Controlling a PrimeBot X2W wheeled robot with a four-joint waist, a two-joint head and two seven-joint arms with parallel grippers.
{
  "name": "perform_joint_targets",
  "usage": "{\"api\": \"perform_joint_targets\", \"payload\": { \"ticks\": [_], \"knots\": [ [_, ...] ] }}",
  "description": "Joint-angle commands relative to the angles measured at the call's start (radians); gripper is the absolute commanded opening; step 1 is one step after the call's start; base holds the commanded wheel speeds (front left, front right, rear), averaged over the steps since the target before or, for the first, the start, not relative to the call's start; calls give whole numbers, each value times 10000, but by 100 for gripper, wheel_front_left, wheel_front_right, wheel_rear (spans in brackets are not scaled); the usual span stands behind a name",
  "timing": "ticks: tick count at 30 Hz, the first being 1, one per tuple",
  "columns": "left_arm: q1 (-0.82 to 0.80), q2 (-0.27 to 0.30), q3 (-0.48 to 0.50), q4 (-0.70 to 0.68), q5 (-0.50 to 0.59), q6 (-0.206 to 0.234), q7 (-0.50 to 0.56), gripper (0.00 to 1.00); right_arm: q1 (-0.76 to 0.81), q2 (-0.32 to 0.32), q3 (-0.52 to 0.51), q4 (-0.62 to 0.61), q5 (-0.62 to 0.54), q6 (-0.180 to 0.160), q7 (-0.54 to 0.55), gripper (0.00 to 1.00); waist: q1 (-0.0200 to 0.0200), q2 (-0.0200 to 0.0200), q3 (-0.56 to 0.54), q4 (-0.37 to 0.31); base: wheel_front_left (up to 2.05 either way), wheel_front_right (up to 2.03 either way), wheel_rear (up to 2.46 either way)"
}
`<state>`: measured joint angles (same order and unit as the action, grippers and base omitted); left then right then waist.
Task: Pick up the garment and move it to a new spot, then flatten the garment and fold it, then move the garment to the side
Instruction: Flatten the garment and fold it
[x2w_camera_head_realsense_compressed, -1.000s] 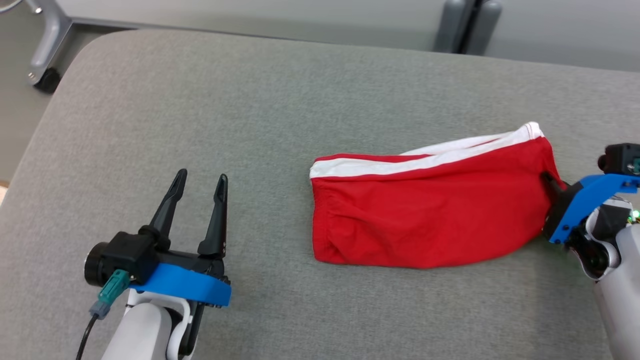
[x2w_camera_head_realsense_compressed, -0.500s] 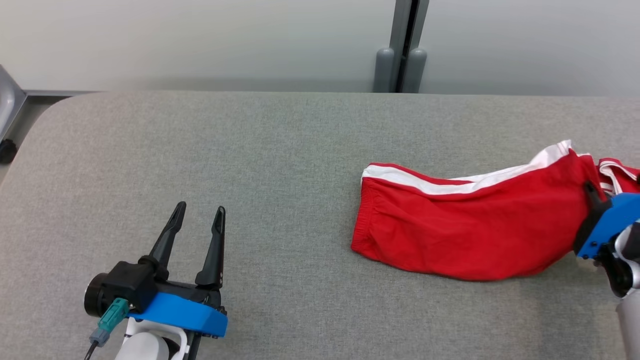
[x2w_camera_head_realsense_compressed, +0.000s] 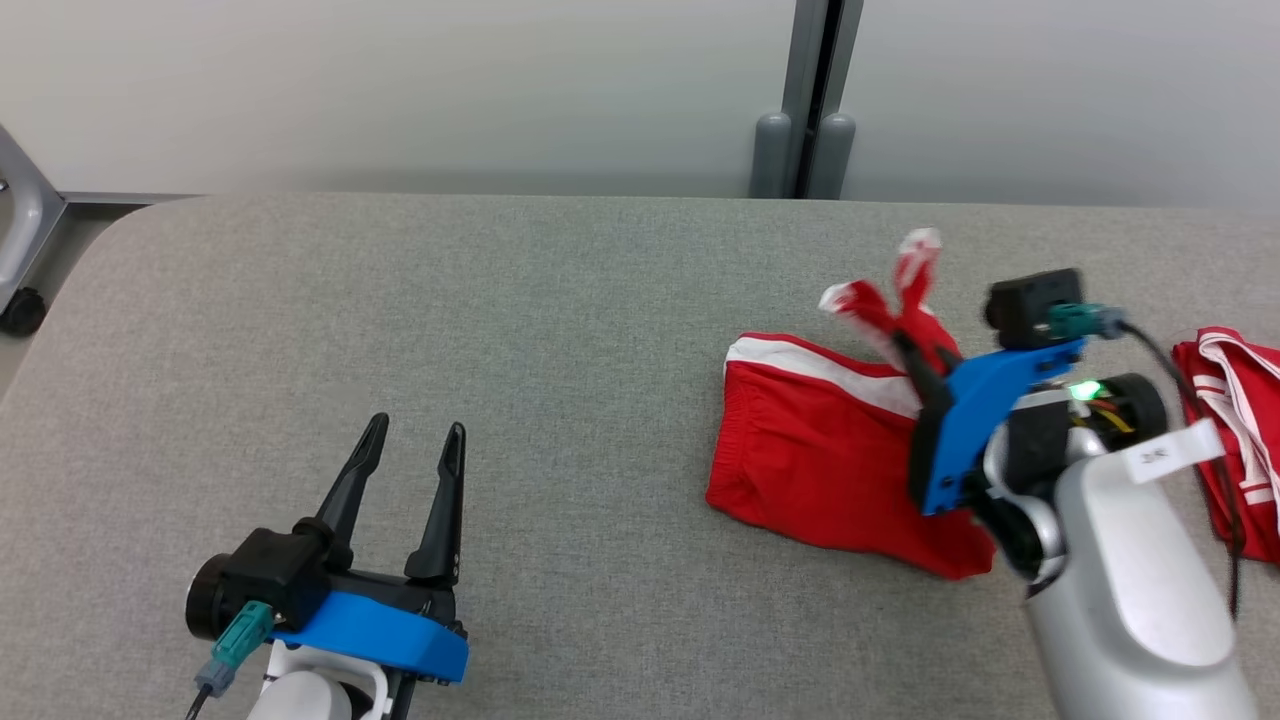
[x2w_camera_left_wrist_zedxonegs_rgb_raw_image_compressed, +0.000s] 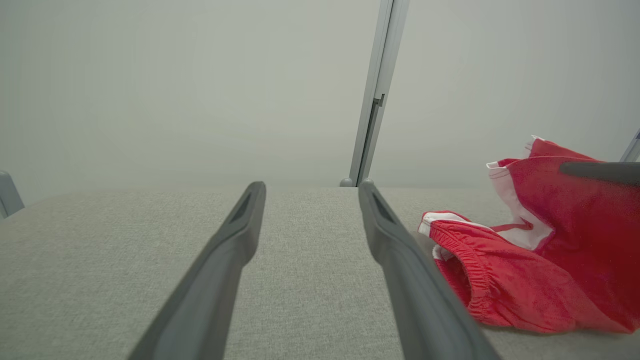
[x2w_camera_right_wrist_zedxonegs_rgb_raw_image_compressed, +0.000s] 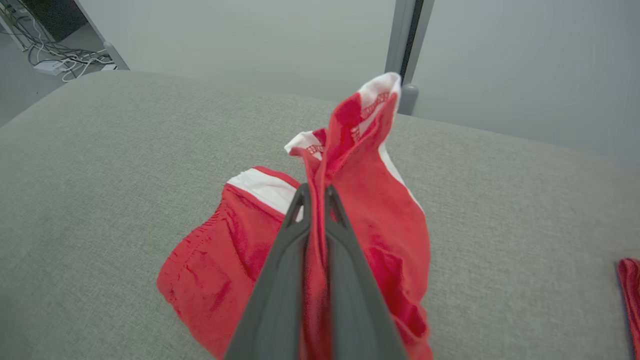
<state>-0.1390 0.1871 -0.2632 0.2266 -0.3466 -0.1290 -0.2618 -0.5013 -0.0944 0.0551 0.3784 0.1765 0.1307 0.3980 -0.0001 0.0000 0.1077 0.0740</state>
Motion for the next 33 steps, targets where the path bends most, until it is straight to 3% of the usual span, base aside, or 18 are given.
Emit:
{"api": "perform_joint_targets", "payload": {
  "ticks": [1, 5, 15, 16, 24, 29, 33],
  "knots": [
    [-103, -30, -38, 17, -31, -21, -40, 100, 128, 252, 519, -34, 22, 1, 218, 0, 1, 0, 121, 91, 0, 0, 0],
    [-326, -76, -254, 48, -74, -21, -40, 100, -260, 428, 993, 584, 9, 1, 147, 0, 1, 0, 301, 290, 0, 0, 0],
    [-702, -140, -500, 129, -192, -21, -40, 100, -1112, 434, 2221, 2475, 1205, 1, -569, 0, 1, 0, 608, 829, 0, 0, 0],
    [-727, -143, -474, 145, -212, -21, -40, 100, -1259, 439, 2473, 2724, 1540, 1, -770, 100, 1, 0, 629, 888, 0, 0, 0],
    [-471, -90, -167, 194, -167, -21, -40, 100, -1662, 429, 3489, 2044, 4112, 1, -1705, 100, 1, 0, 412, 679, 0, 0, 0],
    [-304, -92, 4, 148, -112, -21, -40, 100, -1653, 357, 2993, 1478, 3582, 1, -2093, 100, 1, 0, 211, 376, 0, 0, 0],
    [-197, -102, 103, 143, -52, -21, -40, 100, -1015, -152, 1945, 1041, 2629, 1, -2039, 100, 1, 0, -2, 133, 0, 0, 0]
  ]
}}
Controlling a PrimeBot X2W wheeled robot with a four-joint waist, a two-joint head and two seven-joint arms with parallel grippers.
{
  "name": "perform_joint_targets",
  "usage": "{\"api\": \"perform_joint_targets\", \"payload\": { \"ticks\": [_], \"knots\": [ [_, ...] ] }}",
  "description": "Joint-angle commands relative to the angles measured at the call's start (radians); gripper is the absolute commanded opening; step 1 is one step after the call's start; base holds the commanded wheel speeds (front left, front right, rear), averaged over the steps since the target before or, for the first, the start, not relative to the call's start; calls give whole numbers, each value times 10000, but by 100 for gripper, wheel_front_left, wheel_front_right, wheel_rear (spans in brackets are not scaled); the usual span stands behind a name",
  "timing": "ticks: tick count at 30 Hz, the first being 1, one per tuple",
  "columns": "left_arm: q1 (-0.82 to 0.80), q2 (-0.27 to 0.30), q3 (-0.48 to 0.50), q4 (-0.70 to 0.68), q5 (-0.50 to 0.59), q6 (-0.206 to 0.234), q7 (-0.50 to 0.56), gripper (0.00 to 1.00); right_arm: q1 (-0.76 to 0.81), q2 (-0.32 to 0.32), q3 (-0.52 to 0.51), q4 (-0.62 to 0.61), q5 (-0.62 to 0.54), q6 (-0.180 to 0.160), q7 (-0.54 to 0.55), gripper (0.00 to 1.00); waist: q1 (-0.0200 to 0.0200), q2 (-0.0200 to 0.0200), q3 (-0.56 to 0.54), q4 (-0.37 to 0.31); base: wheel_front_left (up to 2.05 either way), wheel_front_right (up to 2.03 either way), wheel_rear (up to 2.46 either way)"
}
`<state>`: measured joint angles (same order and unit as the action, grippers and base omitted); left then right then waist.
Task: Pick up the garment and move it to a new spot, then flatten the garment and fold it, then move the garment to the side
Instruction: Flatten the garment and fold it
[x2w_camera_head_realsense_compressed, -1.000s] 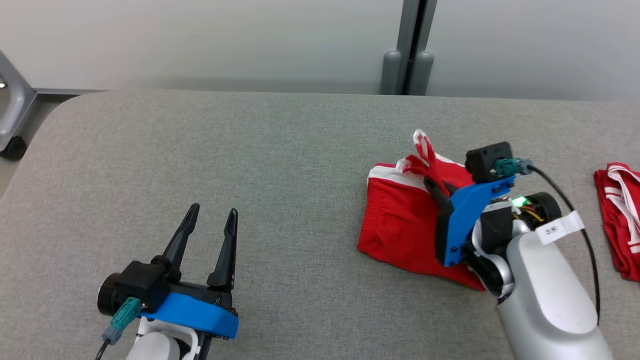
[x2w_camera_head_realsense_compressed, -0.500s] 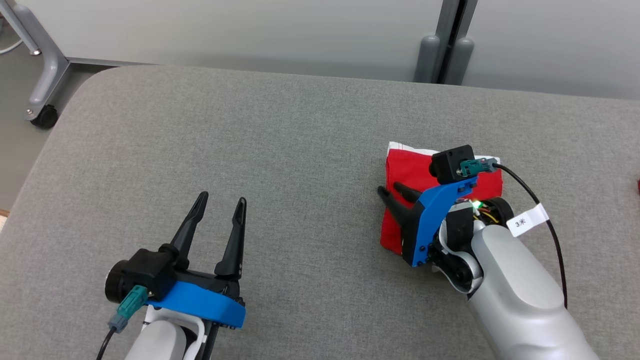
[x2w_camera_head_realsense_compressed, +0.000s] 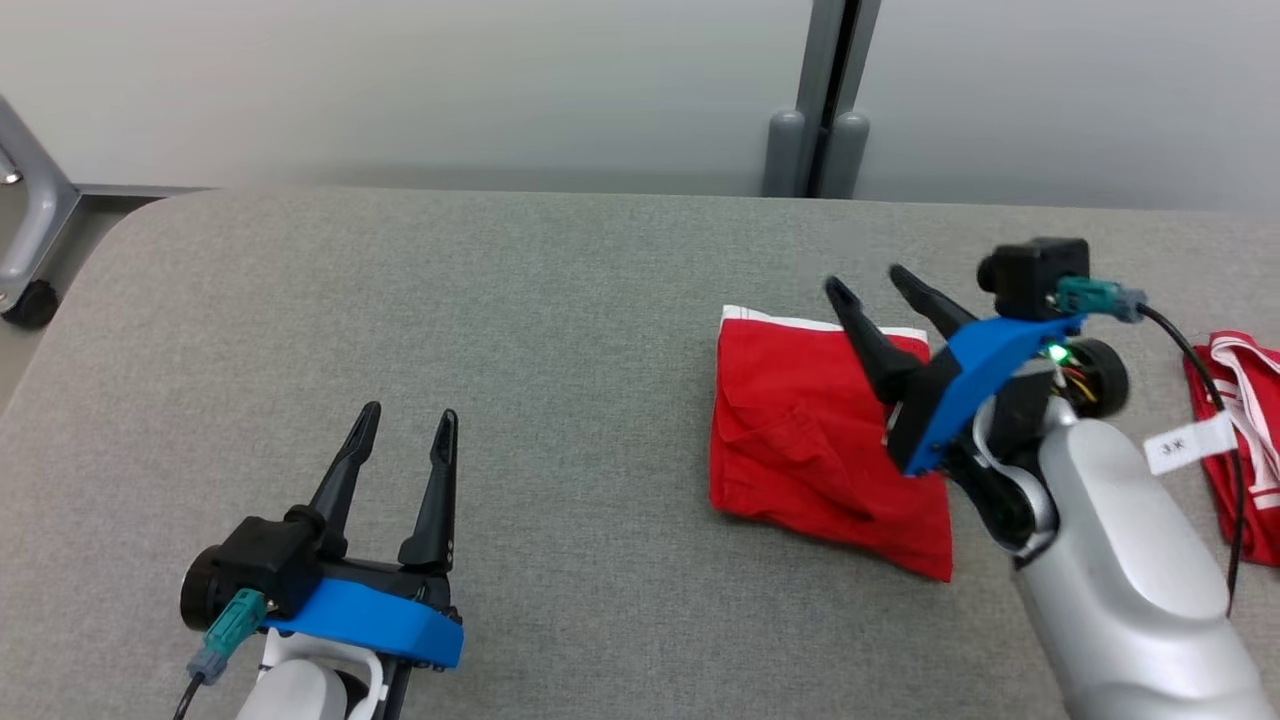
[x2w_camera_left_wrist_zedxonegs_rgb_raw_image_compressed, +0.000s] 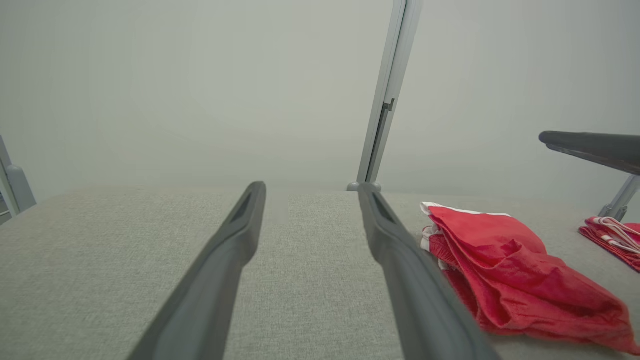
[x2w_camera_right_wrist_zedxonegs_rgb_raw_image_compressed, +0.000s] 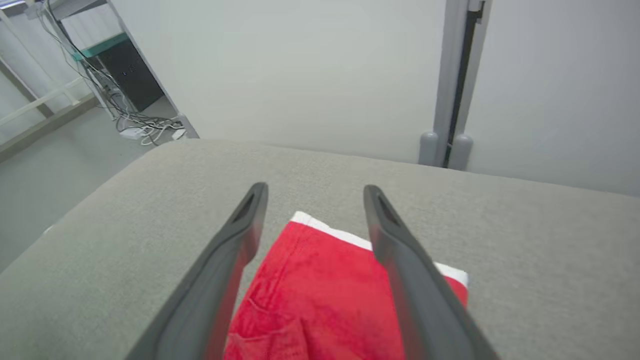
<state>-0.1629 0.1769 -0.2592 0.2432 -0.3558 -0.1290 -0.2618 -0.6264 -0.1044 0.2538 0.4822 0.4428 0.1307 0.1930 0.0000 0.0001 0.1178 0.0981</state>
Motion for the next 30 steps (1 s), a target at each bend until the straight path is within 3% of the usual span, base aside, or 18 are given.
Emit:
{"api": "perform_joint_targets", "payload": {
  "ticks": [1, 5, 11, 12, 14, 20, 26, 27, 30],
  "knots": [
    [107, 7, 120, -14, 42, -21, -40, 100, 426, -152, -305, -32, -264, 1, 103, 100, 0, -1, -153, -189, 0, 0, 0],
    [137, 35, 197, 26, 64, -21, -40, 100, 1197, -484, -1214, 2, -1356, 1, 214, 100, 0, -1, -232, -423, 0, 0, 0],
    [14, 128, 326, 210, 106, -21, -40, 100, 1923, -171, -1585, 428, -2177, 1, -83, 100, 0, -1, -203, -645, 0, 0, 0],
    [-16, 151, 336, 251, 116, -22, -40, 100, 1949, -85, -1509, 518, -2261, 1, -124, 56, 0, -1, -190, -663, 0, 0, 0],
    [-86, 172, 366, 281, 128, -22, -40, 100, 1925, 67, -1242, 732, -2362, 1, -203, 0, 0, -1, -160, -677, 0, 0, 0],
    [-93, 186, 339, 306, 126, -22, -40, 100, 1514, 331, 280, 1403, -2428, 1, -225, 0, 0, -1, -118, -588, 0, 0, 0],
    [-135, 139, 238, 328, 81, -22, -40, 100, 1473, 501, 2490, 1444, -1587, 1, -121, 0, 0, -1, -119, -427, 0, 0, 0],
    [-122, 146, 254, 328, 60, -22, -40, 100, 1581, 523, 3292, 1234, -960, 1, -15, 0, 0, -1, -129, -400, 0, 0, 0],
    [-52, 138, 363, 343, 42, -22, -40, 100, 1775, 541, 4300, 562, 529, 1, 205, 0, 0, -1, -148, -415, 0, 0, 0]
  ]
}}
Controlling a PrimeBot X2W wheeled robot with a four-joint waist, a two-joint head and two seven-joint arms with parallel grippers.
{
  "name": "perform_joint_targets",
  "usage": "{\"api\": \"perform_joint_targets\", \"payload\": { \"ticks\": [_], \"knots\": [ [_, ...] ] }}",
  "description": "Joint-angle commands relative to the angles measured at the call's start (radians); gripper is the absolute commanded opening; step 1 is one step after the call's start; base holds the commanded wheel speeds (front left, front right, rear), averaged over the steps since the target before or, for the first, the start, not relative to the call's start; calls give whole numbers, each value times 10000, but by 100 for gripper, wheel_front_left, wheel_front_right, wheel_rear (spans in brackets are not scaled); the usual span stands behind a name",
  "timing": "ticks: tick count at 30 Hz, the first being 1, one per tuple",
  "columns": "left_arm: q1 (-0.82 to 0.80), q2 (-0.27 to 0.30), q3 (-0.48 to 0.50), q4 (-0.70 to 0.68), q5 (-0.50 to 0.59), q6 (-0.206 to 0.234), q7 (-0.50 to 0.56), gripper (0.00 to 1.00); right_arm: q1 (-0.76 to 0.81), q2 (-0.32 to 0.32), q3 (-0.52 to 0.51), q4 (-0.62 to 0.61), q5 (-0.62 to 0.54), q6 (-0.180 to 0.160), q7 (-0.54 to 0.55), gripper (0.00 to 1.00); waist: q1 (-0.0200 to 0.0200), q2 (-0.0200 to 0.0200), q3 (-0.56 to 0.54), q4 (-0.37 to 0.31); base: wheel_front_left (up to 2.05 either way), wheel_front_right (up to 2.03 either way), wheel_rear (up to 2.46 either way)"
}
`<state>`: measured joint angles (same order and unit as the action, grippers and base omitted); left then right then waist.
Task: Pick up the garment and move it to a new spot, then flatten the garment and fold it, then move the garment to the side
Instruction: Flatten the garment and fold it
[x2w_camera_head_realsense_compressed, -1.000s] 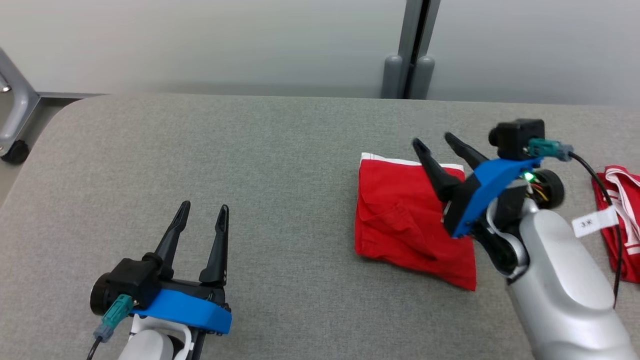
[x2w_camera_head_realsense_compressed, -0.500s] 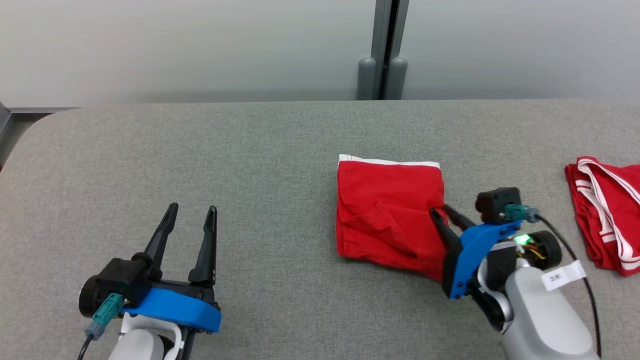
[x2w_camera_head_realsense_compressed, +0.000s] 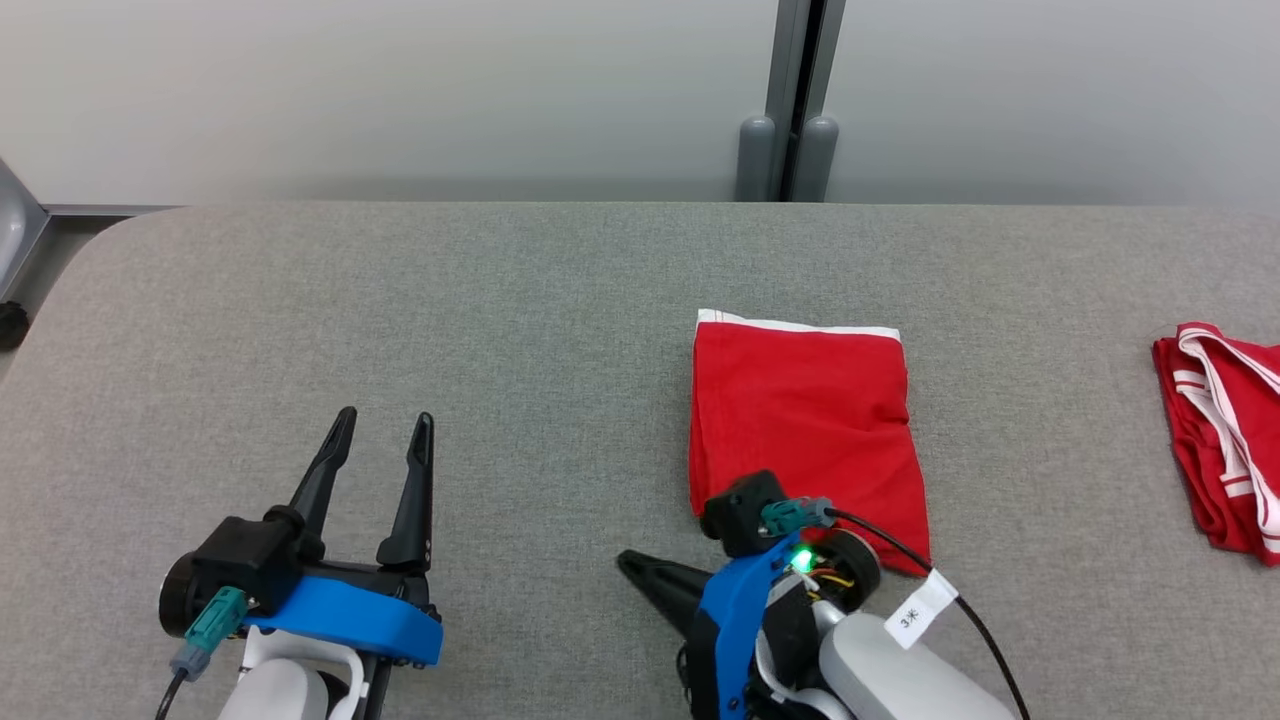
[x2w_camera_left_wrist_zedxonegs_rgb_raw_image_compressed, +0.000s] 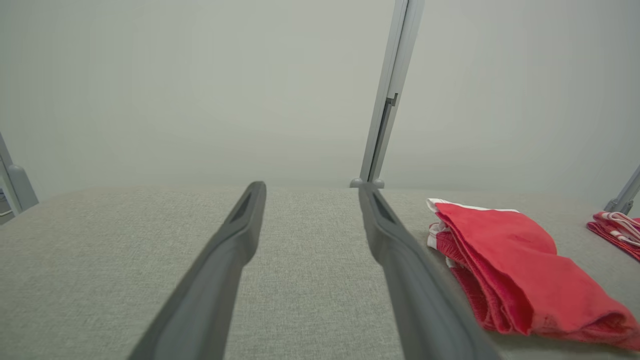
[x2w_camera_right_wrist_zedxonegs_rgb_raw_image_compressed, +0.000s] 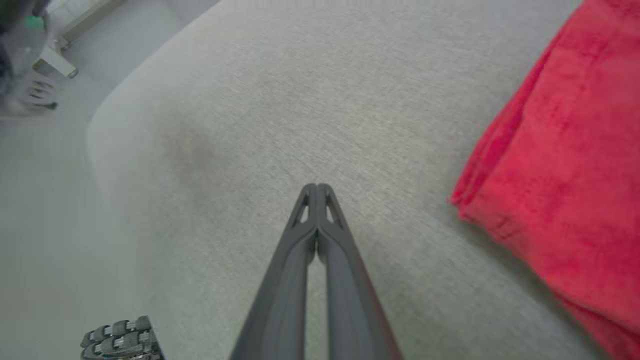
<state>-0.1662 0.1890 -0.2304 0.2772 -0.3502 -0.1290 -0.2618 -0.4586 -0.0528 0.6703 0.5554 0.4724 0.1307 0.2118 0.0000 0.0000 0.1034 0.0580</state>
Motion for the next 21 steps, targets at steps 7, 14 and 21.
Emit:
{"api": "perform_joint_targets", "payload": {
  "ticks": [7, 14, 21],
  "knots": [
    [206, -154, 533, 7, 51, 30, -40, 100, 202, -376, -120, -1715, 1481, 1, -1183, 100, 0, 0, -191, -246, 0, 0, 0],
    [588, -222, 1168, -21, 79, 161, -40, 100, 1186, -822, -2726, -2792, 313, 1, -2661, 100, 0, 0, -468, -680, 0, 0, 0],
    [921, -266, 1607, 2, 182, 179, -40, 100, 2530, -741, -5718, -3622, -1599, 1, -2662, 100, 0, 0, -702, -917, 0, 0, 0]
  ]
}}
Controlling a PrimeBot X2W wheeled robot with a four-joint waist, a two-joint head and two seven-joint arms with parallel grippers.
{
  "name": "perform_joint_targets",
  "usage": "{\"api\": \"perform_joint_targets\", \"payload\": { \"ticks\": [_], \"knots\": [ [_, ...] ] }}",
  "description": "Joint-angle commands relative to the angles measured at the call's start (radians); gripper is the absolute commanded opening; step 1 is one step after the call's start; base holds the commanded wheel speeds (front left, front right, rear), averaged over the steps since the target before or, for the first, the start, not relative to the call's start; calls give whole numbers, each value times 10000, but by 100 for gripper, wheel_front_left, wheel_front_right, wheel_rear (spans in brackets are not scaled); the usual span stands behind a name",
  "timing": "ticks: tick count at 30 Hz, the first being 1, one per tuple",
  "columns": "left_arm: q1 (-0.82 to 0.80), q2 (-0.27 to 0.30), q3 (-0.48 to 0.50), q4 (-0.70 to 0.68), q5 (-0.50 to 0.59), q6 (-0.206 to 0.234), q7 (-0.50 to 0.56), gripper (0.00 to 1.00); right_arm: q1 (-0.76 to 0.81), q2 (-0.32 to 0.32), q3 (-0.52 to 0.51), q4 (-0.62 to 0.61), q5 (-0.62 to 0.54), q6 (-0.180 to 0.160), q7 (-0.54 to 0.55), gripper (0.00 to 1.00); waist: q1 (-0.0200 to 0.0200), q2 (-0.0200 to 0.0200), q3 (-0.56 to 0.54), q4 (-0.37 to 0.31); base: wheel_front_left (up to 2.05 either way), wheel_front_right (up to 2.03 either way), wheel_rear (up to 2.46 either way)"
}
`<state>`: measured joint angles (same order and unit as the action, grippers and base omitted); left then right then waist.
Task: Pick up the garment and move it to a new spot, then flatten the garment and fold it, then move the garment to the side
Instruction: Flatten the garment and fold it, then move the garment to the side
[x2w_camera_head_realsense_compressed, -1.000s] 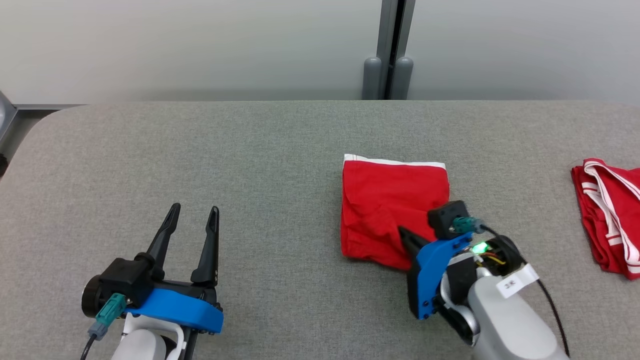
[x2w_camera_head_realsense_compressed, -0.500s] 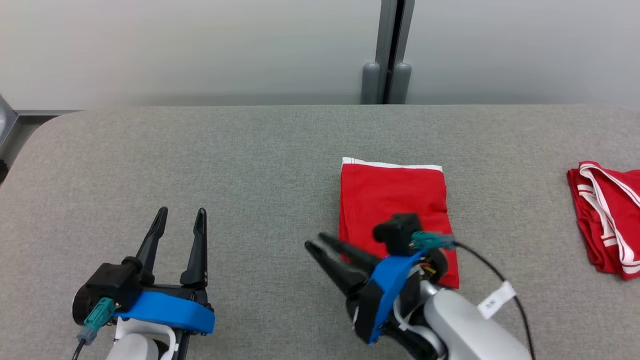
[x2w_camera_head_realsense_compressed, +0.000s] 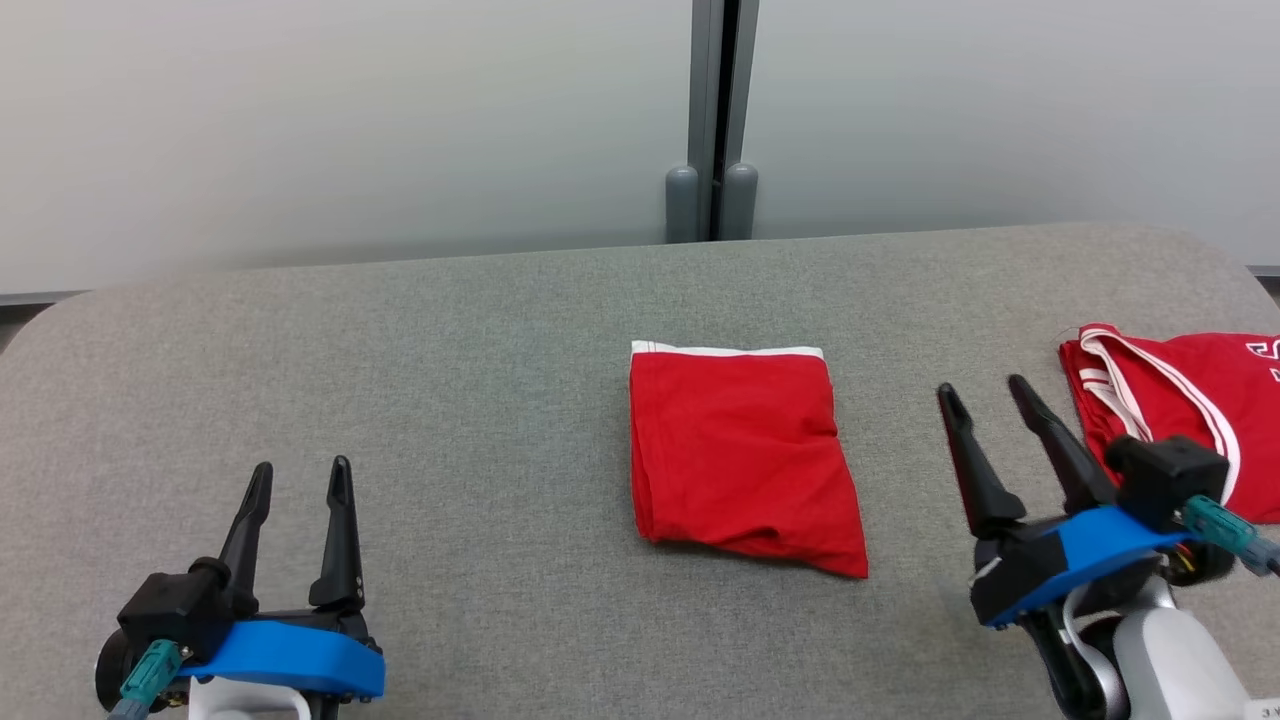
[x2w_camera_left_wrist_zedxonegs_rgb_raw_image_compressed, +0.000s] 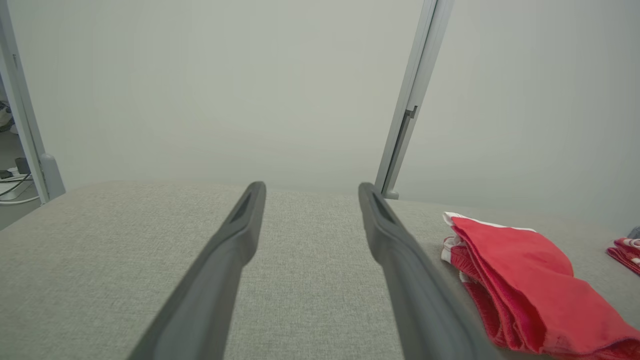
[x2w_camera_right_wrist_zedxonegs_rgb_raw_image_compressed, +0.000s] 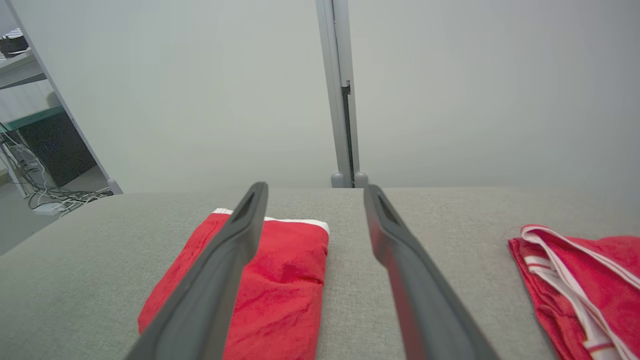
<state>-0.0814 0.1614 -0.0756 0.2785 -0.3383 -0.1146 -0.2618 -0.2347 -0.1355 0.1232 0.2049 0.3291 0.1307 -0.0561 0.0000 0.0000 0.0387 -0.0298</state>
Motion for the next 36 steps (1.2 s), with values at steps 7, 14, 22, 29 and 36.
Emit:
{"api": "perform_joint_targets", "payload": {
  "ticks": [7, 14, 22, 29, 36],
  "knots": [
    [352, 68, 215, 291, 89, -31, -40, 100, 1338, 355, -1695, -374, -1165, 1, -24, 100, 0, 0, -325, -149, 0, 0, 0],
    [447, 147, 350, 512, 51, -91, -40, 100, 1658, 292, -1705, -212, -1235, 1, -180, 100, 0, 0, -460, -250, 0, 0, 0],
    [448, 134, 395, 656, 128, -109, -40, 100, 1588, 92, -1439, 99, -1026, 1, -126, 100, 0, 0, -558, -249, 0, 0, 0],
    [471, 57, 457, 639, 173, -115, -40, 100, 1341, 51, -1121, 441, -852, 1, -190, 100, 0, 0, -595, -205, 0, 0, 0],
    [477, -16, 471, 702, 187, -139, -40, 100, 1321, 1, -1147, 553, -805, 1, -163, 100, 0, 0, -622, -156, 0, 0, 0]
  ]
}}
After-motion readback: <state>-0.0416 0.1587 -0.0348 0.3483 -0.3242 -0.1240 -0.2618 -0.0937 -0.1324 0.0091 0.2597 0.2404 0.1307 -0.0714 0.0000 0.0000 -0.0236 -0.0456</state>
